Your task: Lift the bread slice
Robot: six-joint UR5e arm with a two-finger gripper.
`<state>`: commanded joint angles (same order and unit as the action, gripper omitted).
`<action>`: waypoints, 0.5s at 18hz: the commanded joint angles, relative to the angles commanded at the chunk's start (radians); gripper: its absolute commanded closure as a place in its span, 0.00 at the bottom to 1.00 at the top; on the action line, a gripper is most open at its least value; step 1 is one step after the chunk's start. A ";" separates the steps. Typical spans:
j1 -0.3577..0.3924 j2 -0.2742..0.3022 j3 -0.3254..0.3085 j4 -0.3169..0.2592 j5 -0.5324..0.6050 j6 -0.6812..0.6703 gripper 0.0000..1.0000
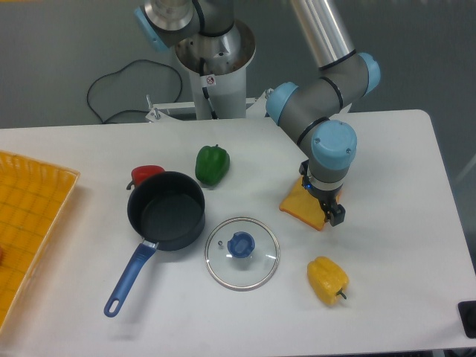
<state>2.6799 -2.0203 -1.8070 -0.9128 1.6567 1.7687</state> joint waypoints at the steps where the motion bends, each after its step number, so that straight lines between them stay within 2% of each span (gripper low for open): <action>1: 0.000 0.000 -0.005 0.002 0.000 0.000 0.00; 9: -0.006 -0.006 -0.012 0.006 0.002 0.000 0.00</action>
<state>2.6737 -2.0264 -1.8193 -0.9066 1.6582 1.7687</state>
